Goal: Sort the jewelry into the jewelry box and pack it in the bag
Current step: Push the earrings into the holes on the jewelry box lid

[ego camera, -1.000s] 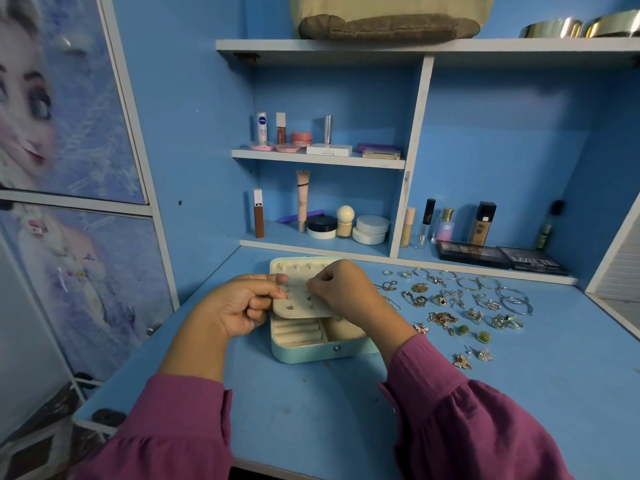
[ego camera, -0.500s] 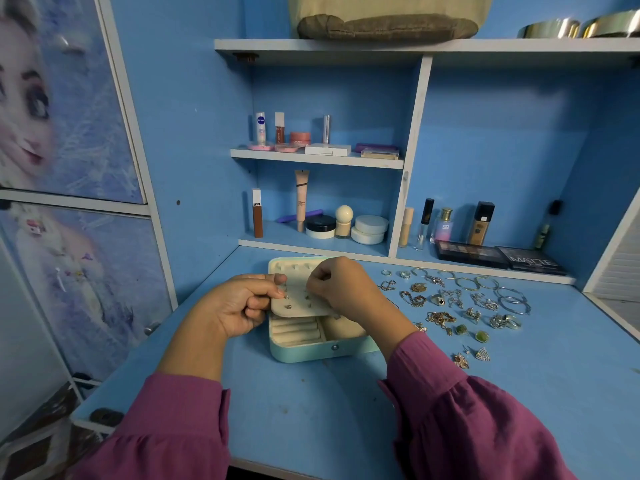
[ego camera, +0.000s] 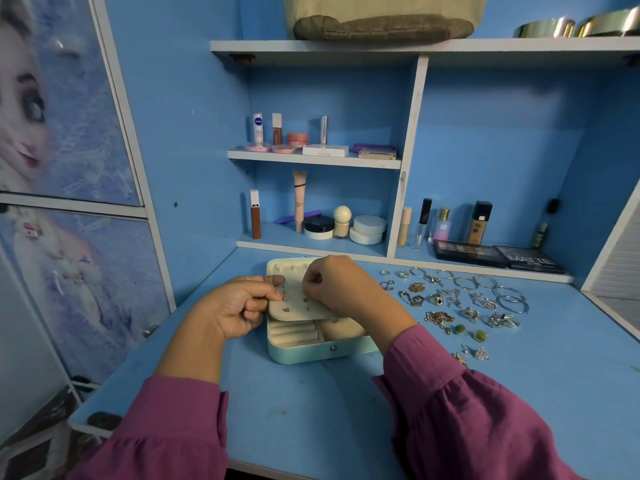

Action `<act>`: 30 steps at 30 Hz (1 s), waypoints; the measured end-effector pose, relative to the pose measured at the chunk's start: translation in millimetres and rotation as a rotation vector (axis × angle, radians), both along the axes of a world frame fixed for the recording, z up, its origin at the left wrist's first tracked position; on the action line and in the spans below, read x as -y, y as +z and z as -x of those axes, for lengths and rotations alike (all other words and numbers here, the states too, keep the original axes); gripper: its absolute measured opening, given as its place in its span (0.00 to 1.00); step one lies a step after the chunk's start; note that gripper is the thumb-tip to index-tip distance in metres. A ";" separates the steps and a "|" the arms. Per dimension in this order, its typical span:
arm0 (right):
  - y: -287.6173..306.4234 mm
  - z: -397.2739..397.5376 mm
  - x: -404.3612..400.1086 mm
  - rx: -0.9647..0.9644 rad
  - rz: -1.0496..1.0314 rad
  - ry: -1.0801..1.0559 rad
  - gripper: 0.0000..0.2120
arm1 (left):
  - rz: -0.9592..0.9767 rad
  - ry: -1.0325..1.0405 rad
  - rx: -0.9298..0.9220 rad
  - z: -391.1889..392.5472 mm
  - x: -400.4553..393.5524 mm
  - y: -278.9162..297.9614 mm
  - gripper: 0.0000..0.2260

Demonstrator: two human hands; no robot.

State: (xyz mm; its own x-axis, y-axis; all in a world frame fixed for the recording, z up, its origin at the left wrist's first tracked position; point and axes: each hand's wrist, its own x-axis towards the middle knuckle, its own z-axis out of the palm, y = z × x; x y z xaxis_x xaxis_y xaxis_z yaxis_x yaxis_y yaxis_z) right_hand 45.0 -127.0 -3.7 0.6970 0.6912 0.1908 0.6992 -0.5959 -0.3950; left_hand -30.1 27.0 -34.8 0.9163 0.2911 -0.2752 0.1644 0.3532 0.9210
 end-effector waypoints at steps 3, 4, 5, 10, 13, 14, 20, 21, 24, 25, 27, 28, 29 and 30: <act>-0.9 -0.9 2.5 0.012 -0.020 0.014 0.07 | -0.003 -0.007 -0.003 -0.2 -0.2 0.2 0.12; -0.7 -1.0 2.7 0.015 -0.018 0.021 0.06 | -0.005 -0.006 -0.004 -0.4 -0.4 0.0 0.12; -0.5 -1.1 2.8 0.018 -0.010 0.030 0.06 | -0.008 -0.006 -0.005 -0.5 -0.6 -0.2 0.12; 2.5 -2.1 0.1 0.020 0.070 0.059 0.05 | -0.025 -0.009 -0.002 0.0 0.5 -0.1 0.12; 3.8 -2.9 -2.6 0.038 0.103 0.062 0.07 | -0.033 -0.003 0.000 -0.3 0.7 -0.3 0.12; 4.2 -3.4 -3.8 0.047 0.124 0.059 0.08 | -0.039 -0.001 0.001 -0.4 1.0 -0.3 0.12; 6.4 -1.9 -8.2 0.129 0.277 0.055 0.11 | -0.107 0.004 0.000 -0.7 3.2 -1.0 0.13; 4.4 -2.1 -6.4 0.163 0.261 0.067 0.11 | -0.113 0.006 0.000 -0.7 3.0 -1.1 0.13; -5.7 -4.2 -1.9 0.202 0.186 0.087 0.11 | -0.129 0.005 -0.001 -0.2 2.8 -1.0 0.12; -9.3 -4.8 -1.1 0.199 0.148 0.088 0.11 | -0.138 0.002 0.001 0.1 2.6 -0.7 0.12; -13.2 -4.5 1.3 0.184 0.067 0.069 0.11 | -0.159 -0.015 0.009 0.7 2.1 -0.3 0.11; -14.1 -4.3 3.4 0.171 0.021 0.054 0.10 | -0.172 -0.023 0.014 1.0 1.7 -0.3 0.10; -14.6 -4.3 6.0 0.154 -0.024 0.041 0.10 | -0.185 -0.031 0.019 1.4 1.8 0.1 0.09; -14.3 -4.3 9.4 0.127 -0.059 0.029 0.09 | -0.196 -0.036 0.027 1.9 2.0 0.6 0.07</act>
State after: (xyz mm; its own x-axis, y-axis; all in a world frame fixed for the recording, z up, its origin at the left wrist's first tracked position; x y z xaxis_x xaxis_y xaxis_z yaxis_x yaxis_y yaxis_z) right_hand 49.3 -136.3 -18.0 0.6442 0.6960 0.3172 0.7626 -0.5529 -0.3357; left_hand -32.0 24.9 -34.1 0.9332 0.3037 -0.1920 0.1484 0.1608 0.9758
